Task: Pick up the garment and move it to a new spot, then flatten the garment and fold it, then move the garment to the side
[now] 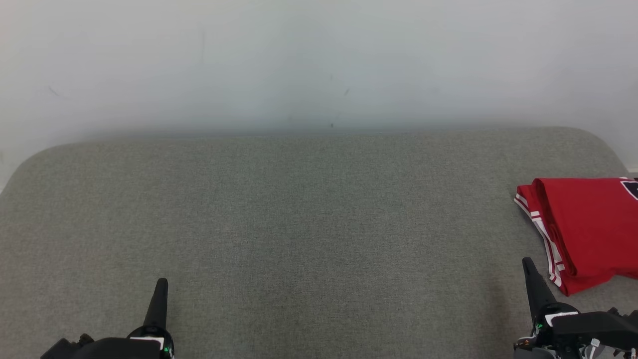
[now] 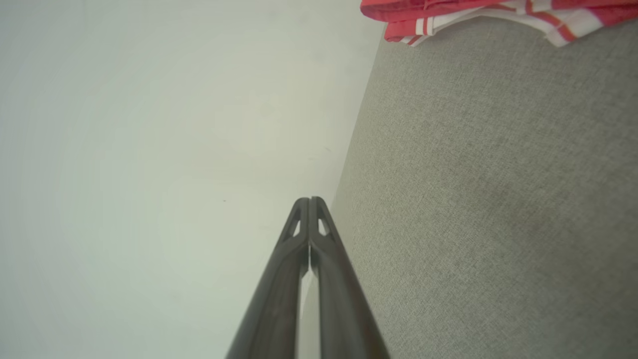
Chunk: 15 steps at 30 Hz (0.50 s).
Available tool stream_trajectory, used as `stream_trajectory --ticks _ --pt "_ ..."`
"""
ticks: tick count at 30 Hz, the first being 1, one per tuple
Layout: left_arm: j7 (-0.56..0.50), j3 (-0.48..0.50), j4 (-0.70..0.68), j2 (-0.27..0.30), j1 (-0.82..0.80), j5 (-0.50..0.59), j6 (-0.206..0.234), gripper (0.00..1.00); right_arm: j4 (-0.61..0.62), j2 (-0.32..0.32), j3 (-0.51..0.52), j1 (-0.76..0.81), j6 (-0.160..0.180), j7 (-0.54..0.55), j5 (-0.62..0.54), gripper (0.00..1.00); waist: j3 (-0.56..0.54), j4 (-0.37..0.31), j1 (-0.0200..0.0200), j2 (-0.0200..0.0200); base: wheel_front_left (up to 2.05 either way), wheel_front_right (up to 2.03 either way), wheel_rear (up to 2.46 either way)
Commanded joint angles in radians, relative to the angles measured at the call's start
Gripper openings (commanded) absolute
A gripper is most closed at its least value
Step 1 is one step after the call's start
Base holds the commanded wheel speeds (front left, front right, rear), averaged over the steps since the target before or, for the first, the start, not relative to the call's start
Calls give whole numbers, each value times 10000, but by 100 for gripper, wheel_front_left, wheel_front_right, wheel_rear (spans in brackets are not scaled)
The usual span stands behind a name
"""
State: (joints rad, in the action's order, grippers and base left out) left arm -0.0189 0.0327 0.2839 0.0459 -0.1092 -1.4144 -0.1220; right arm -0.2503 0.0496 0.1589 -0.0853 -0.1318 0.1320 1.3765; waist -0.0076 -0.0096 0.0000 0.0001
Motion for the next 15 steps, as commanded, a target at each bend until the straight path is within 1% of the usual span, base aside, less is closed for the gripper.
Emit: stream_trajectory --ticks 1,15 --pt "-54 14 8 58 -251 -221 -24 0 4 11 63 -205 15 40 246 0 8 6 0 -1 0 0 0" --pt "-282 20 82 63 -449 -1204 -78 0 -22 10 239 -255 18 175 1296 0 69 48 0 -1 0 0 0"
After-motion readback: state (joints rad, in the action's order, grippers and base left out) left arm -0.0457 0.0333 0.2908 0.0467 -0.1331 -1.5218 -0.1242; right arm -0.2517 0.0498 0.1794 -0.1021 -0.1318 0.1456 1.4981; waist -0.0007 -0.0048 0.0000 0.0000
